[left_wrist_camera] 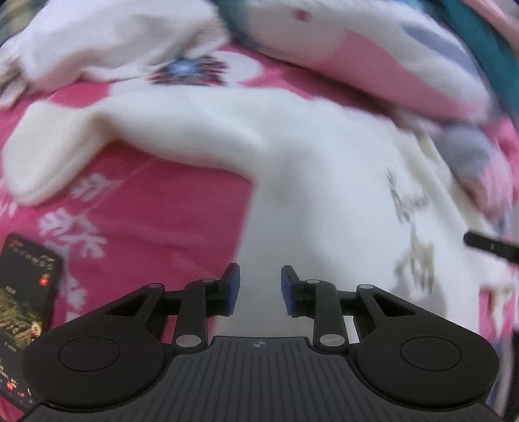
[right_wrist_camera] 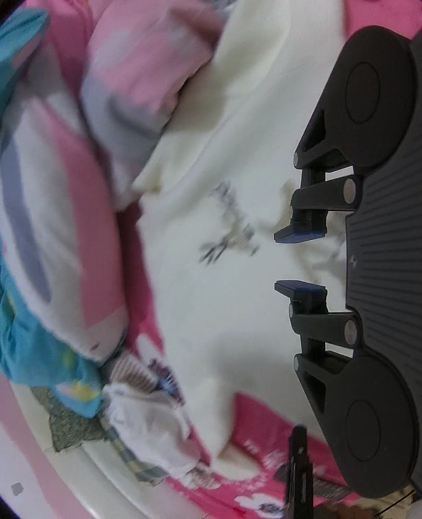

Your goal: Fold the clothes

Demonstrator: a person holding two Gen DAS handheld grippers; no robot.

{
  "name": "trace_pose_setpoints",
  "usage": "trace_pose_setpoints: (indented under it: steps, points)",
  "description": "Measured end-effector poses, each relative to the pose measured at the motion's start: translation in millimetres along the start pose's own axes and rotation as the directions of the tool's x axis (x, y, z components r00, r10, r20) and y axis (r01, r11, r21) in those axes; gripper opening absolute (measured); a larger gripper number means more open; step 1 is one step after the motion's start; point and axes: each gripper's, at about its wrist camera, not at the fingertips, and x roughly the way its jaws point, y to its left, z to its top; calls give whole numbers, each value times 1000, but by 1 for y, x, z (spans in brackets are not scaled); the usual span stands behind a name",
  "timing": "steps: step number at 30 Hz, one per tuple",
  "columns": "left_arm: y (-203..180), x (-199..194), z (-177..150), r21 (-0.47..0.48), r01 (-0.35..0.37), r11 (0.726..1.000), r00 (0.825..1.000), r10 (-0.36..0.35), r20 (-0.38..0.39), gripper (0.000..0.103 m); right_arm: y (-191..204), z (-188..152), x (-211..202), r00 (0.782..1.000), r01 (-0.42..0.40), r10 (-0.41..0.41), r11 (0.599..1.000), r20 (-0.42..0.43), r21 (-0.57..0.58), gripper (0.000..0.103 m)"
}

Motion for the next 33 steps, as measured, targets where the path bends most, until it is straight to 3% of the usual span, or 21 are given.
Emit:
trace_pose_setpoints:
  steps: [6, 15, 18, 20, 23, 24, 25, 26, 27, 30, 32, 33]
  points:
    - [59, -21, 32, -166, -10, 986, 999, 19, 50, 33, 54, 34, 37, 997, -71, 72, 996, 19, -53, 27]
    - [122, -43, 67, -285, -9, 958, 996, 35, 84, 39, 146, 73, 93, 986, -164, 167, 966, 0, -201, 27]
    - [148, -53, 71, -343, -28, 939, 993, 65, 96, 42, 179, 84, 111, 980, -195, 199, 945, -11, -263, 33]
    - [167, -56, 74, -381, -52, 923, 991, 94, 93, 45, 220, 79, 118, 973, -217, 228, 871, -30, -440, 48]
    - [197, -61, 78, -435, -86, 896, 987, 137, 88, 46, 281, 59, 133, 967, -222, 248, 701, -60, -678, 49]
    - [199, -63, 80, -426, -81, 901, 986, 135, 97, 47, 298, 52, 139, 967, -215, 247, 638, -67, -739, 49]
    - [201, -64, 82, -417, -77, 906, 985, 133, 107, 47, 310, 47, 143, 967, -208, 246, 598, -69, -774, 49]
    - [203, -65, 84, -408, -73, 910, 985, 131, 116, 47, 319, 44, 147, 968, -201, 242, 593, -65, -780, 49]
    - [206, -67, 86, -398, -69, 915, 984, 128, 125, 47, 321, 45, 149, 970, -202, 236, 628, -63, -752, 49]
    - [194, -62, 96, -319, -43, 947, 984, 95, 152, 47, 294, 58, 144, 978, -201, 202, 821, -57, -534, 49]
    - [172, -50, 105, -235, -5, 972, 987, 43, 156, 47, 256, 65, 132, 990, -138, 136, 931, -29, -338, 49]
    - [156, -43, 112, -176, 21, 984, 988, 6, 153, 47, 234, 68, 124, 995, -95, 94, 967, -16, -236, 49]
